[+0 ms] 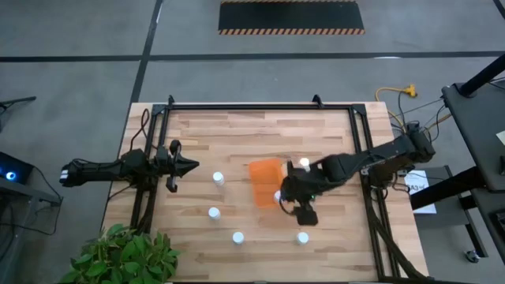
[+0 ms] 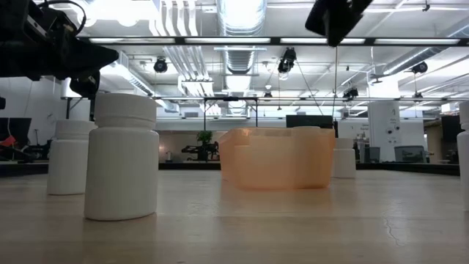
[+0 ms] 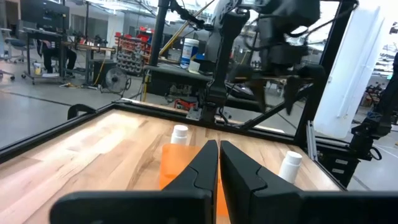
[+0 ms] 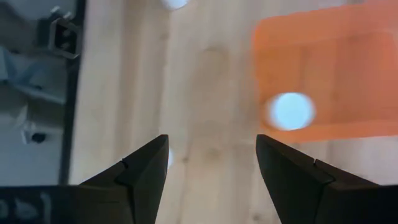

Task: Pick and place pill bottles into a basket
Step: Put the bottom right white pill bottle into the orange bin

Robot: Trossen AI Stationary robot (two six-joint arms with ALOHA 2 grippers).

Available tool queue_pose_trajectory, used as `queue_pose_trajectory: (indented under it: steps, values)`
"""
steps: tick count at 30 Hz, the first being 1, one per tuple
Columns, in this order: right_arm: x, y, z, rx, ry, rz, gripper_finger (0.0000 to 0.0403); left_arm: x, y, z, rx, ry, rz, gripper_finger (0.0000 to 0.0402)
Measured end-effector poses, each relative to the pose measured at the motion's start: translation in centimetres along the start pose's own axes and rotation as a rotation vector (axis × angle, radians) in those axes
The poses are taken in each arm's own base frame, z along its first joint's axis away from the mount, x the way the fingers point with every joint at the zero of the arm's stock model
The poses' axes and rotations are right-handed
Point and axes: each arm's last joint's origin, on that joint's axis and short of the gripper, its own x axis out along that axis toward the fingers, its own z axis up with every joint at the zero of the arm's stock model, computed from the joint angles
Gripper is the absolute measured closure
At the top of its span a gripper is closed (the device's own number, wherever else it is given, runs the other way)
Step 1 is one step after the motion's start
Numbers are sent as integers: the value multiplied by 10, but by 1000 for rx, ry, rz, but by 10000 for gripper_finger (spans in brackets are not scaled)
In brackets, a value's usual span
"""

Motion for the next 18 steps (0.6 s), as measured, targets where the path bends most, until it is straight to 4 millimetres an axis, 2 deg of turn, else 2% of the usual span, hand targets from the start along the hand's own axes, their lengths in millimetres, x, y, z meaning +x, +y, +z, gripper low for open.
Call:
queue_pose_trajectory:
  steps: [8,18]
  values:
    - [12,40,-14,-10,52,38,170,0,0,0,0,-1,-1,401]
    - [30,69,-21,-41,104,56,160,0,0,0,0,0,0,401]
